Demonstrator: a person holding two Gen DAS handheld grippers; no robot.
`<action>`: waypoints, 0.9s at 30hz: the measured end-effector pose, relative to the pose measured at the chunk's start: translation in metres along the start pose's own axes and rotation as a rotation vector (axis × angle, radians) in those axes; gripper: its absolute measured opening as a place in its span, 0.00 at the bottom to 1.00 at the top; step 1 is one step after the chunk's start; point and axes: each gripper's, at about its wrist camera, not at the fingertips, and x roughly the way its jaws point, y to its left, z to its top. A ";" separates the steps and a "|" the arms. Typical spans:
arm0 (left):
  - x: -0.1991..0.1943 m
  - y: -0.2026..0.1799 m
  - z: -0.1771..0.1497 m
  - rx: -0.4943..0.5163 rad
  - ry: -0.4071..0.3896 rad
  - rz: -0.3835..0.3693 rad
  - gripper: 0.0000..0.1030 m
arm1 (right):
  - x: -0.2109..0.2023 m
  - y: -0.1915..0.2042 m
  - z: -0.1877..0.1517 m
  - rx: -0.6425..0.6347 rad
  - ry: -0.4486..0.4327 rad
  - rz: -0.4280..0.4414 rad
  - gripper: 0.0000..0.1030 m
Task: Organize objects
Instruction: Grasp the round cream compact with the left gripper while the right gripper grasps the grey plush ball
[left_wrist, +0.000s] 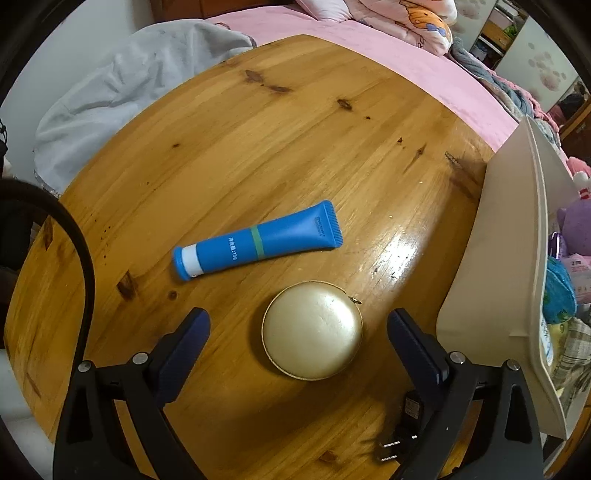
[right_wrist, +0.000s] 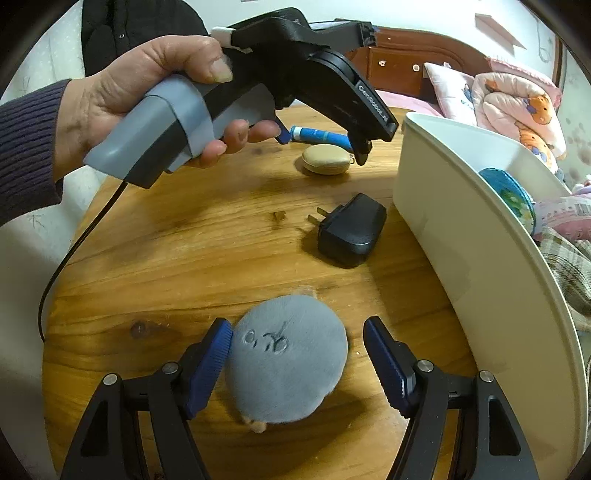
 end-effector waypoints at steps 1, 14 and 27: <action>0.001 -0.002 0.000 0.010 -0.001 0.011 0.95 | 0.000 0.001 -0.001 -0.003 -0.002 -0.001 0.72; -0.002 -0.013 -0.008 0.017 -0.032 0.061 0.57 | 0.006 0.002 -0.006 -0.041 0.004 0.027 0.44; -0.084 -0.010 -0.023 -0.101 -0.085 0.034 0.57 | -0.052 -0.006 0.014 -0.079 -0.110 0.046 0.40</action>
